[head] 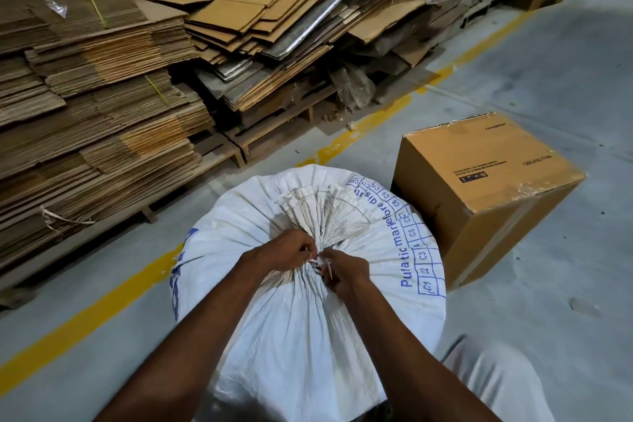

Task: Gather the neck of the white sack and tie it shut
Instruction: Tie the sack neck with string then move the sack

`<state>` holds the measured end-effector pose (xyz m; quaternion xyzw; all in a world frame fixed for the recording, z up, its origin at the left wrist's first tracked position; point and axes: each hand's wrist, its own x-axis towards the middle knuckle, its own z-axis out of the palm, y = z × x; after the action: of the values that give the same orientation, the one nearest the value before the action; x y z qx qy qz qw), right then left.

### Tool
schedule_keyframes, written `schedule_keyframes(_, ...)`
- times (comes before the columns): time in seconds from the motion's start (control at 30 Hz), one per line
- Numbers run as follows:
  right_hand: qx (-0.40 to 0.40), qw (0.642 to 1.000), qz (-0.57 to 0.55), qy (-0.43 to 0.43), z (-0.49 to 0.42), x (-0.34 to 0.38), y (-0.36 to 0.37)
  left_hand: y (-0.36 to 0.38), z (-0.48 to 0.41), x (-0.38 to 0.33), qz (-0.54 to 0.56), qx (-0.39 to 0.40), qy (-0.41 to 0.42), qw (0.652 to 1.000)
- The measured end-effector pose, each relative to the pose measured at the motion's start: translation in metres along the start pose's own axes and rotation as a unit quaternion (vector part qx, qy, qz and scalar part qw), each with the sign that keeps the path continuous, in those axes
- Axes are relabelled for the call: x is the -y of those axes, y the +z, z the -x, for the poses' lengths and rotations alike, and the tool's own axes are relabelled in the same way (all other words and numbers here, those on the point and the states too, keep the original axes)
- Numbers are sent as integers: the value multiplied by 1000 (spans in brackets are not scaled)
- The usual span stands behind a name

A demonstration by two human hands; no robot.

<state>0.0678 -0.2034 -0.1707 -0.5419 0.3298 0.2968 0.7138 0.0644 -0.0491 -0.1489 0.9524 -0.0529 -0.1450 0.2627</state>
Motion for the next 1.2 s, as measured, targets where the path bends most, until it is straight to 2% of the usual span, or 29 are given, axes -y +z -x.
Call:
schedule_keyframes(0.13, -52, 997, -6, -59, 2, -11, 0, 3, -2, 1, -7, -12, -2, 1000)
schedule_keyframes(0.4, -29, 998, 51, -22, -2, -5, -9, 13, 3, 3, 23, -34, 14, 999)
schedule_keyframes(0.57, -43, 996, 63, -53, 2, -5, -10, 18, 3, 5, -7, -25, 43, 999)
schedule_keyframes(0.67, -12, 997, 62, -53, 4, -6, -14, 21, 1, 11, 21, -3, 8, 1000)
schedule_keyframes(0.8, -3, 994, 86, -67, 8, -5, -15, 23, -1, 14, 62, -23, -18, 998)
schedule_keyframes(0.97, -23, 980, 146, -137, 8, -10, -13, 22, -3, 13, 57, -17, -32, 998)
schedule_keyframes(1.07, -69, 954, 223, -189, -3, -18, -11, 23, -4, 15, 43, -8, -29, 999)
schedule_keyframes(1.13, -60, 937, 277, -204, -14, -23, -10, 24, -2, 14, 41, -11, -33, 999)
schedule_keyframes(1.2, -39, 935, 296, -190, -20, -24, -9, 24, 0, 9, 42, -9, -30, 999)
